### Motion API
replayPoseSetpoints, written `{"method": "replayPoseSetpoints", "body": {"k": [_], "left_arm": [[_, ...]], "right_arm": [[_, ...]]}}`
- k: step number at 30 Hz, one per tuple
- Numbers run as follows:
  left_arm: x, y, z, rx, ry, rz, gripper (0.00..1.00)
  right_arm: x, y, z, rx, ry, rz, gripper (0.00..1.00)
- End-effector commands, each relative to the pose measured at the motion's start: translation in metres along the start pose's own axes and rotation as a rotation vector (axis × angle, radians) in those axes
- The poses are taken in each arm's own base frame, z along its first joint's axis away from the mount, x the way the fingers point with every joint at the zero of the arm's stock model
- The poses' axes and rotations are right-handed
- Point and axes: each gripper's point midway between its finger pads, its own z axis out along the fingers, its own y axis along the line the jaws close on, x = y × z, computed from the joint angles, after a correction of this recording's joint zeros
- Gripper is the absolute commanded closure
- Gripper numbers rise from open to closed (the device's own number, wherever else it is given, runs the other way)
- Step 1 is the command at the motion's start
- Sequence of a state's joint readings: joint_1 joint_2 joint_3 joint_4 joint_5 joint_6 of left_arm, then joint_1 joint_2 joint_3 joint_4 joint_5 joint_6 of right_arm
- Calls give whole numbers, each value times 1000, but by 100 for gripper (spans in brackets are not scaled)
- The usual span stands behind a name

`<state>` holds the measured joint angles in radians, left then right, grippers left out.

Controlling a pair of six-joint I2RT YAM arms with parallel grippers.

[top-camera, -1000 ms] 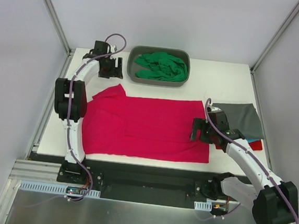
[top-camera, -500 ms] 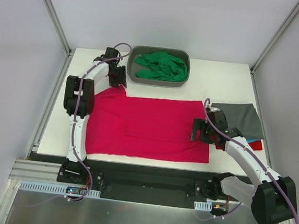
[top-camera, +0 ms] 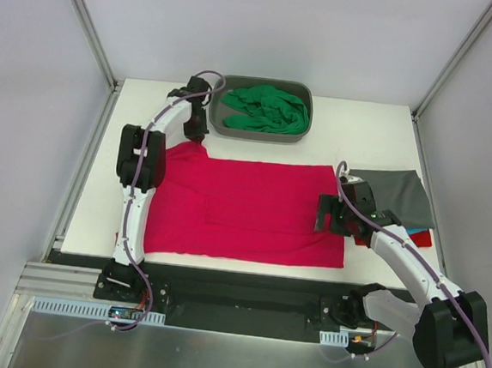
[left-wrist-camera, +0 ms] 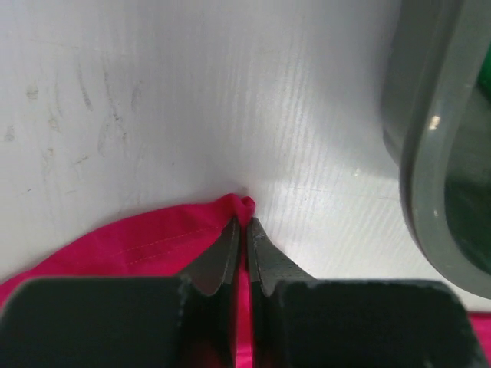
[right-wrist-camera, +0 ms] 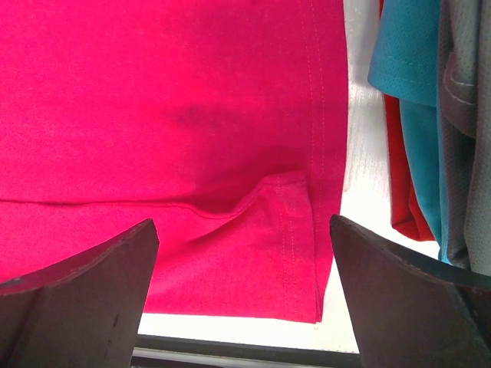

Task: Fold and stack the t-shirts
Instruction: Grap the side of the flattened tshirt furthest away from the robot with both arms

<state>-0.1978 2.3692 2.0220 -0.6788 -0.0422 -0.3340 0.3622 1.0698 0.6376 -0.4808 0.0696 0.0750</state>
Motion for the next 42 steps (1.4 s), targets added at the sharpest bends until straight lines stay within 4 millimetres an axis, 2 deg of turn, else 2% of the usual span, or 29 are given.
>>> {"method": "replayPoseSetpoints", "body": {"k": [1, 5, 7, 11, 19, 21, 23, 26, 28, 31, 35, 37, 42], "left_arm": [[-4, 12, -9, -116, -25, -6, 100], [-33, -7, -42, -114, -173, 96, 100], [-37, -23, -55, -121, -235, 198, 100], [-23, -43, -63, -129, -263, 306, 100], [21, -55, -57, -104, -242, 344, 100], [27, -53, -56, -103, -238, 324, 100], [24, -46, -59, -147, -265, 270, 100], [19, -33, -74, -211, -322, 147, 100], [21, -27, -83, -223, -346, 72, 100], [30, -7, -101, -271, -396, -70, 100], [71, 13, -111, -260, -377, -260, 100], [108, 21, -106, -236, -323, -387, 100], [191, 36, -100, -241, -239, -540, 100]], "right_arm": [[-11, -4, -8, 16, -41, -7, 4], [-11, -4, -8, 15, -42, -8, 4], [-10, -5, -8, 18, -43, -8, 4], [-8, -6, -7, 18, -37, -7, 4], [-4, -6, -7, 9, -24, -14, 4], [-3, -7, -6, 15, -22, -13, 4], [-3, -6, -6, 9, -22, -14, 4], [-1, -5, -6, 6, -16, -11, 4], [-1, -5, -6, 4, -15, -7, 4], [0, -5, -6, 1, -16, -7, 4], [1, -5, -7, -3, -18, -4, 4], [2, -5, -7, -3, -18, -2, 4], [3, -3, -7, -15, -9, 0, 4]]}}
